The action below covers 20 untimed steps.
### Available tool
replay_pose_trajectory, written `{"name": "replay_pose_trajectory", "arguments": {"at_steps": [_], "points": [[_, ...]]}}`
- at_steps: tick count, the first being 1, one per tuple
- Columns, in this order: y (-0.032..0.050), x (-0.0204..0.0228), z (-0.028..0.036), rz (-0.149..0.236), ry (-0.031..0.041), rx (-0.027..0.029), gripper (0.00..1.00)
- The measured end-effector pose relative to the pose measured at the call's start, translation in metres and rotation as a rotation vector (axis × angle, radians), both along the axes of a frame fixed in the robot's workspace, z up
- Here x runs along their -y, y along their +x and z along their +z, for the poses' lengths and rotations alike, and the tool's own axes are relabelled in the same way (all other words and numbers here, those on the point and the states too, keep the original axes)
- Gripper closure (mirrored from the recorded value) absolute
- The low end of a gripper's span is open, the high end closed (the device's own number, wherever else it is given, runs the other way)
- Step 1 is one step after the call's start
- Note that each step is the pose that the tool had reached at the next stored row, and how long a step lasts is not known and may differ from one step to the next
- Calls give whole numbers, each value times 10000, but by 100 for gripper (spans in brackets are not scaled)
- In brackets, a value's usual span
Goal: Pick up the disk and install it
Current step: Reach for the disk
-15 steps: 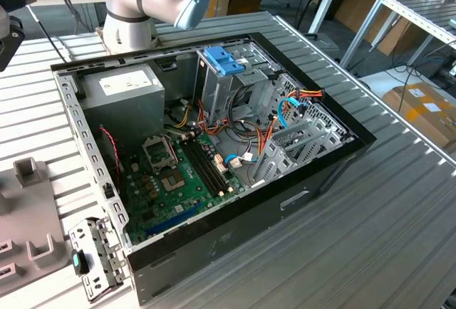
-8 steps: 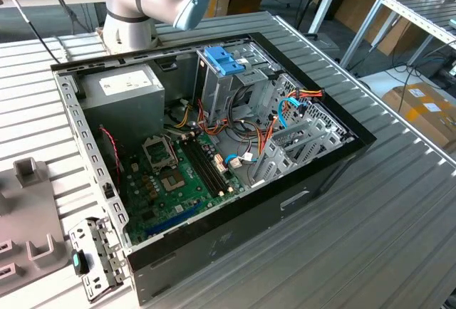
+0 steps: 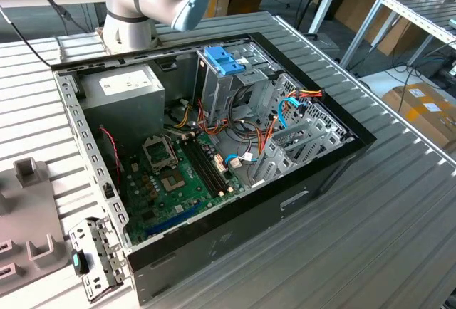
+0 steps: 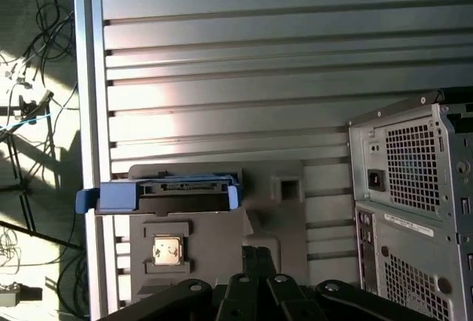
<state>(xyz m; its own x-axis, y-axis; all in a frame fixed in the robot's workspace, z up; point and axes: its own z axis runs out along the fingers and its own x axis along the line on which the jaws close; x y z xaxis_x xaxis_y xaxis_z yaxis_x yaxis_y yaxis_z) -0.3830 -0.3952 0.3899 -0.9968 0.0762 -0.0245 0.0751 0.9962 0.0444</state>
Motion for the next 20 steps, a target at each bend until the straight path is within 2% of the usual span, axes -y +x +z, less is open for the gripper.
{"name": "replay_pose_trajectory", "arguments": {"at_steps": [2,5,9,16,20], "points": [[-86,0,-1,-1,-1,0,89],[-162,0,-4,-1,-1,-1,89],[-214,0,-7,-1,-1,-1,89],[-410,-6,-16,-1,-1,-2,89],[-490,-9,-20,-1,0,0,89]]}}
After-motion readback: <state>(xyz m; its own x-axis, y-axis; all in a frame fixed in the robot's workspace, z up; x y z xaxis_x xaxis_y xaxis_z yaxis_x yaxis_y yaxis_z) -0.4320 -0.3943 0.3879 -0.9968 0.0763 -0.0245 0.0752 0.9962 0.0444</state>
